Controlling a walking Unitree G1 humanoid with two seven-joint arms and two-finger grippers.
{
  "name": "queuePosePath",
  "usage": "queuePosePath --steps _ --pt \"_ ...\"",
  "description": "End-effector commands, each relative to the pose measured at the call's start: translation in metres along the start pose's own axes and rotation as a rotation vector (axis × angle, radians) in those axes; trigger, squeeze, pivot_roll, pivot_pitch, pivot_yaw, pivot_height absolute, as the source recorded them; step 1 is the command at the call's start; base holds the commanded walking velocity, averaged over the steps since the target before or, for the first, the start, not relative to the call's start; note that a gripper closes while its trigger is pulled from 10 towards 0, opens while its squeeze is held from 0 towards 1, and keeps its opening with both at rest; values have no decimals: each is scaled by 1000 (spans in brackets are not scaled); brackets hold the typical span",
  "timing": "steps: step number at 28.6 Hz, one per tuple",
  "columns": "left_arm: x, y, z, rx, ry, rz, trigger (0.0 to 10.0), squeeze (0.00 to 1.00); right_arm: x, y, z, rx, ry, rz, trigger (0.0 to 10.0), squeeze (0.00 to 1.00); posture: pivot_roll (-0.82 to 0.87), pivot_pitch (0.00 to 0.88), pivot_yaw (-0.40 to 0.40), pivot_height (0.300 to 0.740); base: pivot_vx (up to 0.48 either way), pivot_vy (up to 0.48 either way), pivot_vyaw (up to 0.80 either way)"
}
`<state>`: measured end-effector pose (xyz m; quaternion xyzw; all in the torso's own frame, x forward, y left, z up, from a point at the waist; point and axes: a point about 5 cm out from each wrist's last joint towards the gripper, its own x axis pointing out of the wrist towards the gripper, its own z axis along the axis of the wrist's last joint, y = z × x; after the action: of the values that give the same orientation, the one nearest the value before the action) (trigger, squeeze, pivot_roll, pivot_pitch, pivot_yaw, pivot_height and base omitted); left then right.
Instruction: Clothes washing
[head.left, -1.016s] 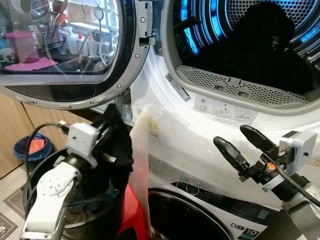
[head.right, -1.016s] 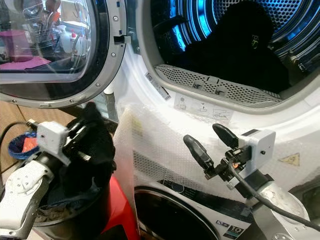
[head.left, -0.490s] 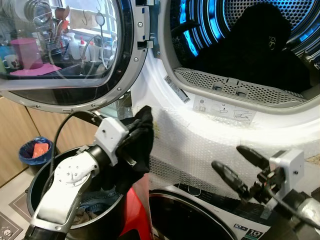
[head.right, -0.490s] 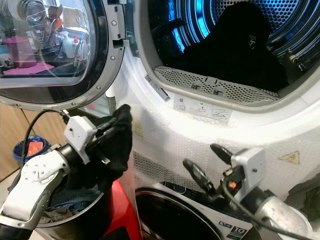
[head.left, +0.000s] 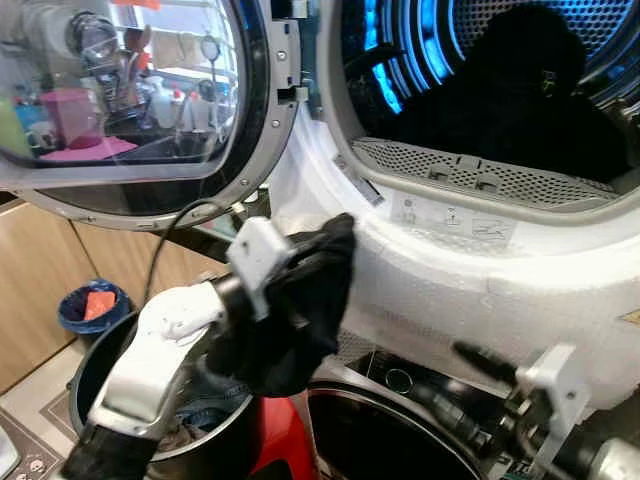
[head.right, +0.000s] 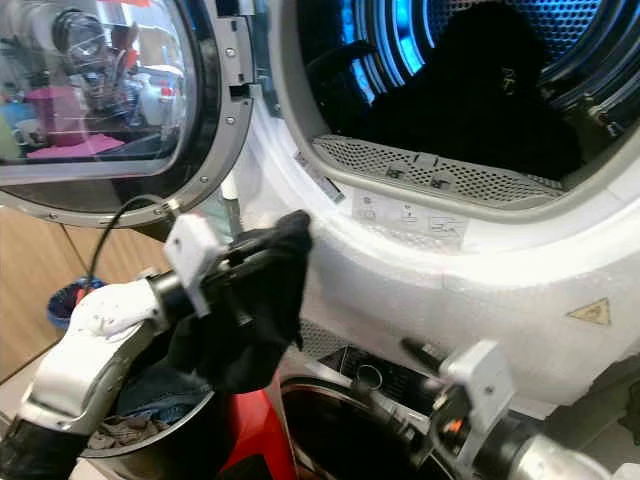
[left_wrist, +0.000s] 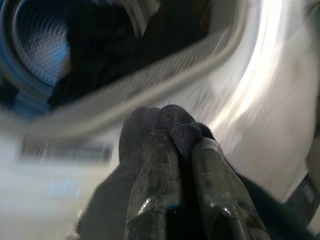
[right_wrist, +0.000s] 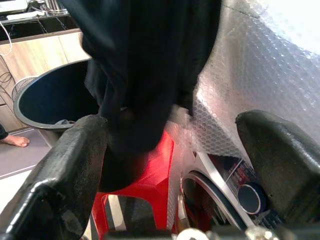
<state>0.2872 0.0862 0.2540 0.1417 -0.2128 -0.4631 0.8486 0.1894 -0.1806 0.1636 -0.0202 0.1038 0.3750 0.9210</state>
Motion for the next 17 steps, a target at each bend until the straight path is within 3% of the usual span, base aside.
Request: queuePosePath --steps 1,9,17 --pt "3 0 12 25 -43 -27 10000 0 0 4 5 -21 -12 25 10000 0 -149 0 29 740 0 0 0" --pt "19 3 11 62 -31 -3 10000 0 3 16 7 -25 -22 76 10000 0 -147 0 28 740 0 0 0" --pt "36 -1 5 65 4 81 10000 0 17 16 13 -17 -78 -43 10000 0 -154 0 33 740 0 0 0"
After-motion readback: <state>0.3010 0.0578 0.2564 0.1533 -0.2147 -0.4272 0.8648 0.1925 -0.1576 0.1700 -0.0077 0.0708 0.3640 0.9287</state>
